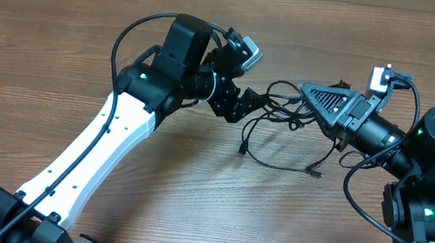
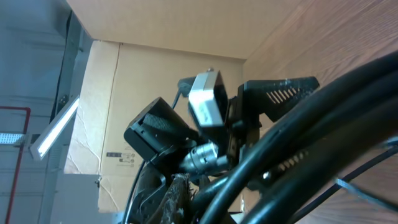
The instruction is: Untangle cables
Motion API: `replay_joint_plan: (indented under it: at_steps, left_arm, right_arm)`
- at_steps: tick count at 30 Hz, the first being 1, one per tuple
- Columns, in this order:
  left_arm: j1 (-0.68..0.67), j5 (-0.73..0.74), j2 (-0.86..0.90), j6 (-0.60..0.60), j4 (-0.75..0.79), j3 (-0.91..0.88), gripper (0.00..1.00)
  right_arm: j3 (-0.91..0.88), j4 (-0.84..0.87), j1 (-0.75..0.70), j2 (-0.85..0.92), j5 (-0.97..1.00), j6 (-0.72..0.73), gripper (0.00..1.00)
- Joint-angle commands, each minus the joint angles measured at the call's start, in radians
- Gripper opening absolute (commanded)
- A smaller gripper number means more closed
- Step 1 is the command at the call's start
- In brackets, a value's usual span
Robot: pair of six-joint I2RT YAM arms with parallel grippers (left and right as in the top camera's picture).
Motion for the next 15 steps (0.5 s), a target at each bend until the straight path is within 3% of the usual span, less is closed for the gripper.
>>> replay_joint_plan:
  at_steps: [1,15]
  left_arm:
    - [0.015,-0.100,-0.023,-0.108,0.008,0.005,0.88]
    - [0.014,-0.015,-0.021,-0.140,0.026,0.005,0.87]
  right_arm:
    - [0.034,0.014,-0.004,-0.008,-0.042,0.006,0.04]
    - [0.034,0.119,-0.004,-0.008,-0.097,0.090,0.04]
